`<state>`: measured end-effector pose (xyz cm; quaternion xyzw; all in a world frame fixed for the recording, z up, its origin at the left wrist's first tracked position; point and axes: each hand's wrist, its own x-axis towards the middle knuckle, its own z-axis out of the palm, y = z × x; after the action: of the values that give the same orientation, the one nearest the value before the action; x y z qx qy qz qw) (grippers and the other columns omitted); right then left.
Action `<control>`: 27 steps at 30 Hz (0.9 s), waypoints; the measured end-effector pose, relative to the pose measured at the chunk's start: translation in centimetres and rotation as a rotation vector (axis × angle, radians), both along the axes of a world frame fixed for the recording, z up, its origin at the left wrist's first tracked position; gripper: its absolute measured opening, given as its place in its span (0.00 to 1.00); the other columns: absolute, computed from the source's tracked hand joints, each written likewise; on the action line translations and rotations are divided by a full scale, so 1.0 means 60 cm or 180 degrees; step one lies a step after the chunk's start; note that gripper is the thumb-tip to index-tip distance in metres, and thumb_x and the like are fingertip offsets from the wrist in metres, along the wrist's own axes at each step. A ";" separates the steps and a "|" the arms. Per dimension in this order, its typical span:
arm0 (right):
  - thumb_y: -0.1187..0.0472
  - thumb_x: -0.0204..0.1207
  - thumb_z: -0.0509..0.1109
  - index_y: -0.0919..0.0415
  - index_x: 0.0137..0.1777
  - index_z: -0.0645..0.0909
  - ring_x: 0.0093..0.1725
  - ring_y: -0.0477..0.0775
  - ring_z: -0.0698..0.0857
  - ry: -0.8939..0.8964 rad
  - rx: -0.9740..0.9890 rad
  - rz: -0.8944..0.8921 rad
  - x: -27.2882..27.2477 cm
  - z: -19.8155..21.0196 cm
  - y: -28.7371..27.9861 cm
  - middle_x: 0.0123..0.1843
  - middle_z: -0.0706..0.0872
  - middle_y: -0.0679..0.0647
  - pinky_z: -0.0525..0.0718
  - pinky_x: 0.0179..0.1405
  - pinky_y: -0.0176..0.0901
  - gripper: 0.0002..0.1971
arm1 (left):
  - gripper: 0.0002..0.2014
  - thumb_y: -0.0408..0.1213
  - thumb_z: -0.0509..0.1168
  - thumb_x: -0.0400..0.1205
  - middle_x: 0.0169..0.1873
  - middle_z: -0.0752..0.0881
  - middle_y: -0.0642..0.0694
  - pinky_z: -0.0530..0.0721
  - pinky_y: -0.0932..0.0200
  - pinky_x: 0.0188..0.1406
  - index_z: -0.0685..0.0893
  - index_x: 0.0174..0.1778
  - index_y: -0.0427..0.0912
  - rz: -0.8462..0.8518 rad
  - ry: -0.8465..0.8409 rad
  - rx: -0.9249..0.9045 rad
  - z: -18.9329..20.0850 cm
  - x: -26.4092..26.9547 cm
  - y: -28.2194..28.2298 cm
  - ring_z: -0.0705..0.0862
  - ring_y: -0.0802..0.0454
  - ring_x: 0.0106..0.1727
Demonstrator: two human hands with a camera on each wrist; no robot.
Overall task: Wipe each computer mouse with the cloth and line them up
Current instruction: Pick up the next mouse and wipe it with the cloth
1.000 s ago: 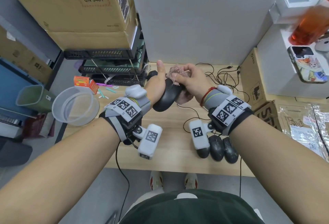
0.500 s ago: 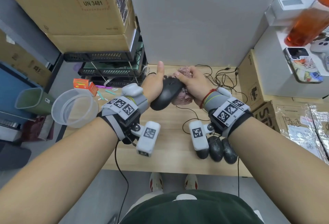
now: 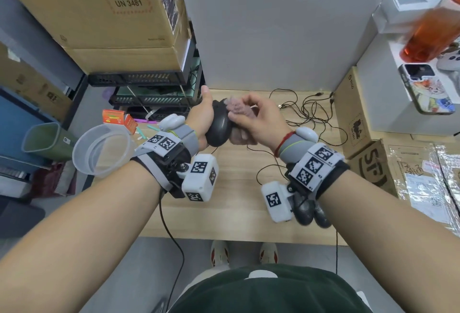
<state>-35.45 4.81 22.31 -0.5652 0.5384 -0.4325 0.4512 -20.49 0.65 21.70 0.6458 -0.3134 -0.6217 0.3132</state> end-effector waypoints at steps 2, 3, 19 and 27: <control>0.50 0.67 0.80 0.52 0.44 0.83 0.30 0.50 0.83 0.0056 -0.0012 -0.0171 -0.004 0.007 -0.011 0.33 0.86 0.44 0.87 0.36 0.52 0.11 | 0.41 0.74 0.48 0.82 0.51 0.93 0.39 0.90 0.47 0.54 0.88 0.59 0.39 0.0085 0.0038 -0.0060 0.011 -0.004 0.001 0.93 0.42 0.51; 0.48 0.67 0.80 0.52 0.45 0.84 0.31 0.52 0.83 0.0049 0.0018 -0.0179 -0.002 0.013 -0.010 0.34 0.87 0.49 0.89 0.35 0.56 0.13 | 0.41 0.74 0.48 0.82 0.51 0.93 0.39 0.90 0.46 0.55 0.88 0.60 0.39 0.0175 0.0025 -0.0081 0.011 -0.003 -0.005 0.92 0.42 0.51; 0.55 0.78 0.76 0.52 0.46 0.75 0.19 0.48 0.78 -0.0446 0.0172 -0.0446 0.007 0.003 -0.018 0.37 0.80 0.53 0.76 0.17 0.39 0.11 | 0.34 0.65 0.56 0.85 0.54 0.92 0.39 0.91 0.39 0.53 0.85 0.63 0.36 0.0277 0.0463 -0.0183 0.019 -0.018 -0.002 0.93 0.41 0.51; 0.64 0.68 0.84 0.51 0.39 0.78 0.35 0.56 0.84 -0.0037 -0.0055 0.0226 0.013 -0.010 0.005 0.47 0.85 0.56 0.80 0.19 0.40 0.15 | 0.33 0.66 0.54 0.86 0.52 0.91 0.36 0.91 0.33 0.48 0.80 0.63 0.36 0.0812 0.0525 -0.0198 0.026 -0.006 -0.026 0.93 0.40 0.45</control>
<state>-34.70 5.11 21.69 -0.5853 0.5116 -0.4241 0.4645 -20.85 -0.92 23.28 0.6171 -0.2211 -0.6178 0.4342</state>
